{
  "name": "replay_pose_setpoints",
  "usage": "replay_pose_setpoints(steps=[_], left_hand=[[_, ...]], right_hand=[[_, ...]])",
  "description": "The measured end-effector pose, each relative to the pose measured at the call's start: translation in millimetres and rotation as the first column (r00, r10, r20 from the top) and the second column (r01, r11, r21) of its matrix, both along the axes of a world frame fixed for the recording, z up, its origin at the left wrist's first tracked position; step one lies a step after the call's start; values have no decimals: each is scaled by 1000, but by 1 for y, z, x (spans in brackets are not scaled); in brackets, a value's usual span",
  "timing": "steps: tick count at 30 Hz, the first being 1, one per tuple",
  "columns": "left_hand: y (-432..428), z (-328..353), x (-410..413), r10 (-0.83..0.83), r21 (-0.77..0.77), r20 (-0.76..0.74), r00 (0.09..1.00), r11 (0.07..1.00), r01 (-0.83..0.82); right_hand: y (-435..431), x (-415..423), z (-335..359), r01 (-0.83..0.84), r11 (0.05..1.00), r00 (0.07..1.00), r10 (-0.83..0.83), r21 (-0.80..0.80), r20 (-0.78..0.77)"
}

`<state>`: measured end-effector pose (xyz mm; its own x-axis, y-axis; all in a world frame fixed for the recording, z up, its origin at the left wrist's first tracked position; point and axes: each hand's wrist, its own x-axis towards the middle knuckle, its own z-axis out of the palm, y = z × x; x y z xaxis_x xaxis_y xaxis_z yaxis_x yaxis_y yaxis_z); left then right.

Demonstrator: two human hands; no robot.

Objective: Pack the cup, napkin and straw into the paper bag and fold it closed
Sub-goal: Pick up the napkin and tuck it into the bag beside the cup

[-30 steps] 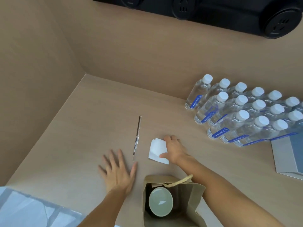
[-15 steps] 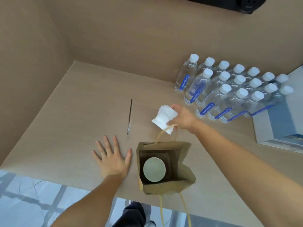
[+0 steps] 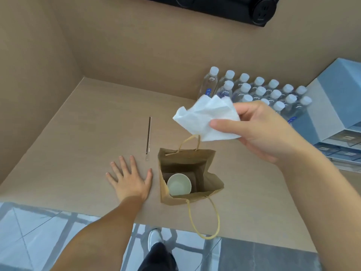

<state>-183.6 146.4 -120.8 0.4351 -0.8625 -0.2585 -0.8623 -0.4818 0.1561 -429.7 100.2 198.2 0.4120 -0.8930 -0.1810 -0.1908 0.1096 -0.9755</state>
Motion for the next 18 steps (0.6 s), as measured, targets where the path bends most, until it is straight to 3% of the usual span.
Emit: replay_pose_setpoints(steps=[5,7,9,11,14,18], left_hand=[[1,-3,2,2,-39,-9,1000,999,-2],[0,-5,1,2,-40,-8,1000,999,-3],[-2,-6,2,2,-32,-6,1000,999,-2],[-3,-7,3,3,-33,-2,1000,999,-3],[-2,-8,3,6,-45,-1,1000,999,-6],[-2,-9,4,2,-52,2,1000,999,-2]], right_hand=[[25,-15,22,-31,998,957,46,-56,285],[29,-19,28,-90,995,951,100,-46,293],[31,-17,34,-174,982,975,183,-79,124],[32,-9,35,-262,947,946,214,-184,-244],[31,12,23,-335,893,765,70,-302,-640],[24,37,-3,-487,853,466,72,-188,-882]])
